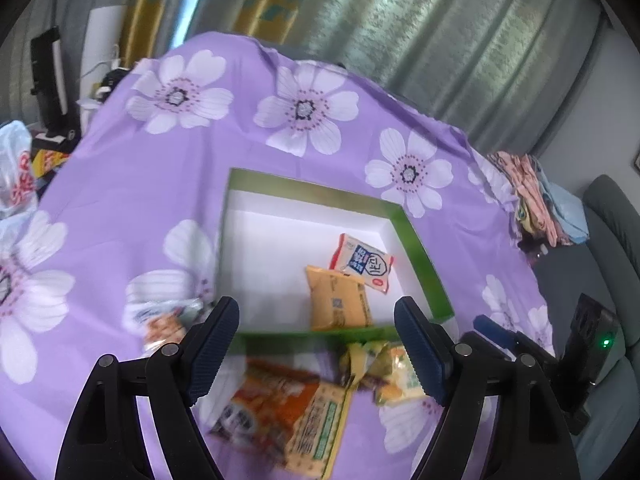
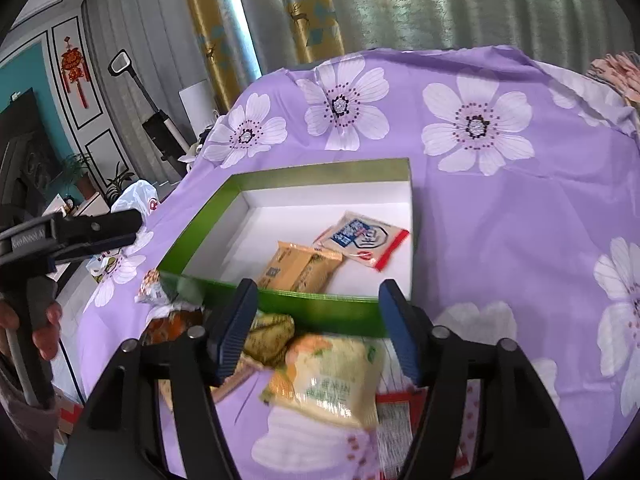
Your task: Organize snacks
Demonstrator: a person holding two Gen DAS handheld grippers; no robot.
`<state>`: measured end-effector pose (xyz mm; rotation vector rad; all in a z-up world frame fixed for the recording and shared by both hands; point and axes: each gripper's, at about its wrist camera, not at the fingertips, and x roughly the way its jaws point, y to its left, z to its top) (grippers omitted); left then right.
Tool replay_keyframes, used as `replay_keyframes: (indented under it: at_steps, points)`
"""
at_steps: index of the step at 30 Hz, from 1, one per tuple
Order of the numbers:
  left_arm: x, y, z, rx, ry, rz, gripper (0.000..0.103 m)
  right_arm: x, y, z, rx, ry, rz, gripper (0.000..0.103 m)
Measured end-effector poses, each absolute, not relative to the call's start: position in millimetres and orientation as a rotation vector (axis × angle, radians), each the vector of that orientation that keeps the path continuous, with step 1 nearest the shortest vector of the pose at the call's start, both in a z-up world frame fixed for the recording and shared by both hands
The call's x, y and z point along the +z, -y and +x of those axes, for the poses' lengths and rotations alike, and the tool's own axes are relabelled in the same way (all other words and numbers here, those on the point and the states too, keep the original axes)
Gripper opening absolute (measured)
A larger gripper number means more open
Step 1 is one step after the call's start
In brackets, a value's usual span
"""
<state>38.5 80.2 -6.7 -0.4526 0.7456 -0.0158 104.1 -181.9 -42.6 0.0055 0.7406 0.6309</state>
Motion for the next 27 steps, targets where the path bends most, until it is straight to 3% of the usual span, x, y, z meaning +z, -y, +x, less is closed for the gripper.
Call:
replay_keyframes:
  at_steps: [13, 27]
  points:
    - [-23.9, -105.5, -33.2, 0.042, -0.781, -0.504, 0.080, -43.5, 195.0, 58.0, 0.650, -0.772, 0.006, 0.066]
    - [-62.0, -64.9, -49.3, -0.090, -0.906, -0.480, 0.080, -61.8, 175.4, 18.6, 0.718, -0.849, -0.047, 0.067]
